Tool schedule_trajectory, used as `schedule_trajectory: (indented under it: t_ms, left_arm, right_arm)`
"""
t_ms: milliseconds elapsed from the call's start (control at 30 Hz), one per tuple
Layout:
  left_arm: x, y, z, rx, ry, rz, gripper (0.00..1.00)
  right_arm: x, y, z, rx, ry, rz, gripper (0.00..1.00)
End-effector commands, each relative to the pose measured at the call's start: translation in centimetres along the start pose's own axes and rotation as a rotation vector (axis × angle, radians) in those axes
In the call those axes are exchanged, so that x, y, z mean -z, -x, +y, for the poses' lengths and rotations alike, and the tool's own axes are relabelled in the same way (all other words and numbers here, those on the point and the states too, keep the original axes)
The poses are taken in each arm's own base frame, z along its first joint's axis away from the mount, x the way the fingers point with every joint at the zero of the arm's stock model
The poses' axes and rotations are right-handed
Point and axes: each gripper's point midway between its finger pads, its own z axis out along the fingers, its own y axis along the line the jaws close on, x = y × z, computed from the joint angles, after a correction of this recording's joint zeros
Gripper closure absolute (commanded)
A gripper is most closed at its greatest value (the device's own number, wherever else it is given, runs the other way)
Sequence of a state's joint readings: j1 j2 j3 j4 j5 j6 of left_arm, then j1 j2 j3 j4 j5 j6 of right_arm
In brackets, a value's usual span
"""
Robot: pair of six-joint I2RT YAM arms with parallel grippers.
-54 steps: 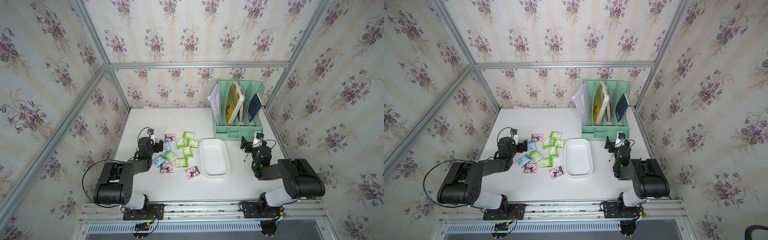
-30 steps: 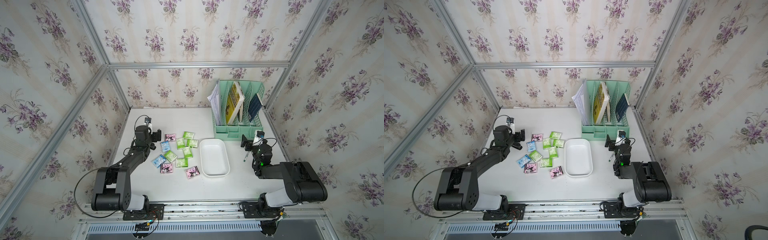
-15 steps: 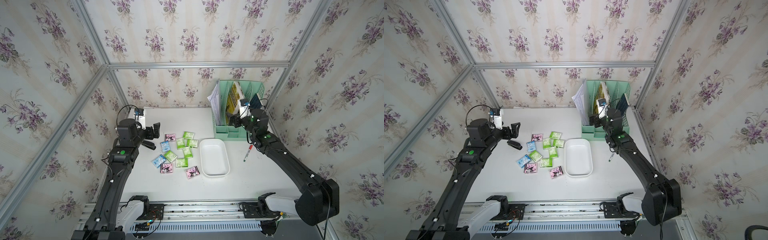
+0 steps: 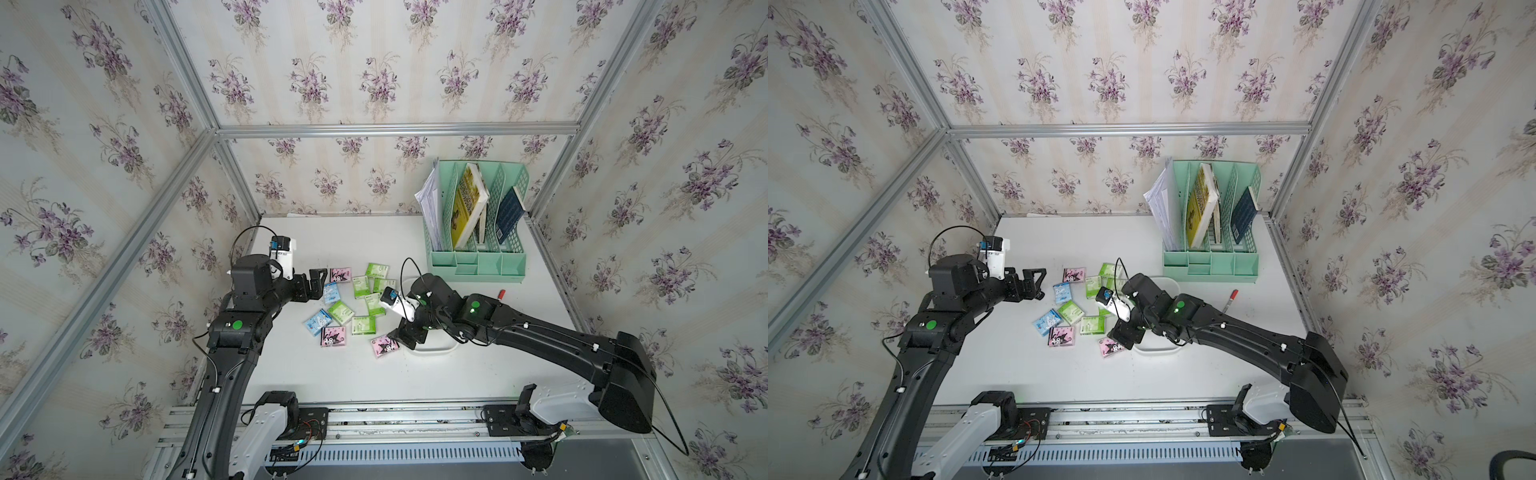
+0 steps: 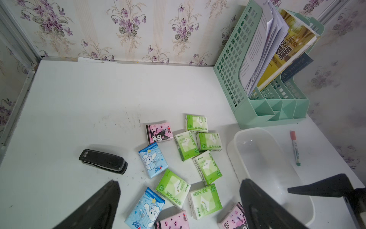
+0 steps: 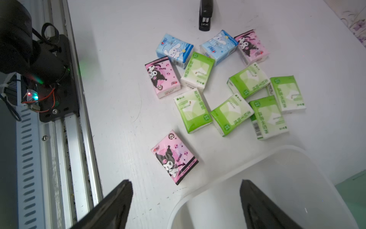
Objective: Put the pocket tissues into the storage box
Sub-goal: Pick up the pocket tissues from the center of the board.
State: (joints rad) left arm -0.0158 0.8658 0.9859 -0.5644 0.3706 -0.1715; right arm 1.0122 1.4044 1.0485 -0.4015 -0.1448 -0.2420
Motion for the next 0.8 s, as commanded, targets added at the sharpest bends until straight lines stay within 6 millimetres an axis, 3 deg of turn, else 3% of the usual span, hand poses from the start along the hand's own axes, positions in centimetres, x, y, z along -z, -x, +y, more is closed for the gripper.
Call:
schedule_trajectory:
  t_ms: [0, 500, 767]
  left_arm:
    - [-0.4, -0.3, -0.6, 0.041, -0.046, 0.016, 0.01]
    - [-1.1, -1.2, -0.5, 0.069, -0.053, 0.041, 0.01]
    - [-0.7, -1.9, -0.1, 0.050, -0.025, 0.041, 0.01]
  right_arm:
    - [-1.4, -1.0, 2.0, 0.032, 0.049, 0.053, 0.12]
    - [-8.2, -2.5, 1.6, 0.167, 0.064, 0.217, 0.13]
    - [-9.6, -4.0, 1.4, 0.208, 0.067, 0.290, 0.14]
